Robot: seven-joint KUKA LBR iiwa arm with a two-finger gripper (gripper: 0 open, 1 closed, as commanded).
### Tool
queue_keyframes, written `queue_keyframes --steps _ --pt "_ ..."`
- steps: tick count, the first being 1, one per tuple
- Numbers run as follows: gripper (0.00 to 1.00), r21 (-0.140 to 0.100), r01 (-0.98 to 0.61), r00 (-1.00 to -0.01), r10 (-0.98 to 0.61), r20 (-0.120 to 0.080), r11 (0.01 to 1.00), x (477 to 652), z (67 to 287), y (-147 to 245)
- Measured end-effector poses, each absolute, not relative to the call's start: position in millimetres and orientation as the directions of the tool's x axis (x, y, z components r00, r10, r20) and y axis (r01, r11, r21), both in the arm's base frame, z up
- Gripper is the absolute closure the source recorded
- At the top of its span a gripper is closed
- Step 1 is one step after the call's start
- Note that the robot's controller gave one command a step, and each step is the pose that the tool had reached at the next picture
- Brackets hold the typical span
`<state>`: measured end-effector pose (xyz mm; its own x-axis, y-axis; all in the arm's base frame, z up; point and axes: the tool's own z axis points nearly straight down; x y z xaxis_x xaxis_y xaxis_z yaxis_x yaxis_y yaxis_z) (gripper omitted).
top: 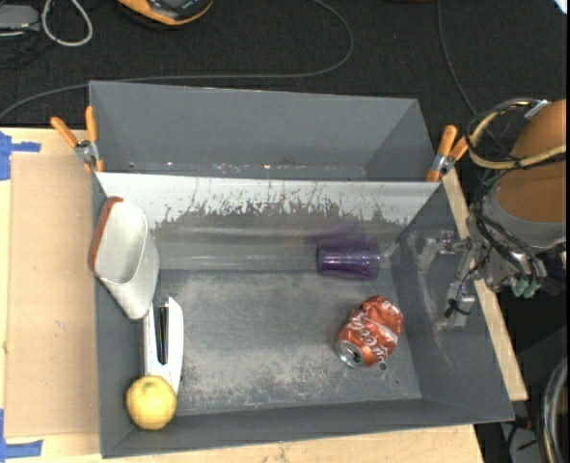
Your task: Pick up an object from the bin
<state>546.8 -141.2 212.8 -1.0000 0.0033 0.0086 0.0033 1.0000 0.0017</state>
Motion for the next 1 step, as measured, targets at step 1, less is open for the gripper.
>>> queue_keyframes --steps 1 --pt "0.00 0.001 -0.002 -1.000 -0.002 0.001 1.000 548.5 217.4 -140.1"
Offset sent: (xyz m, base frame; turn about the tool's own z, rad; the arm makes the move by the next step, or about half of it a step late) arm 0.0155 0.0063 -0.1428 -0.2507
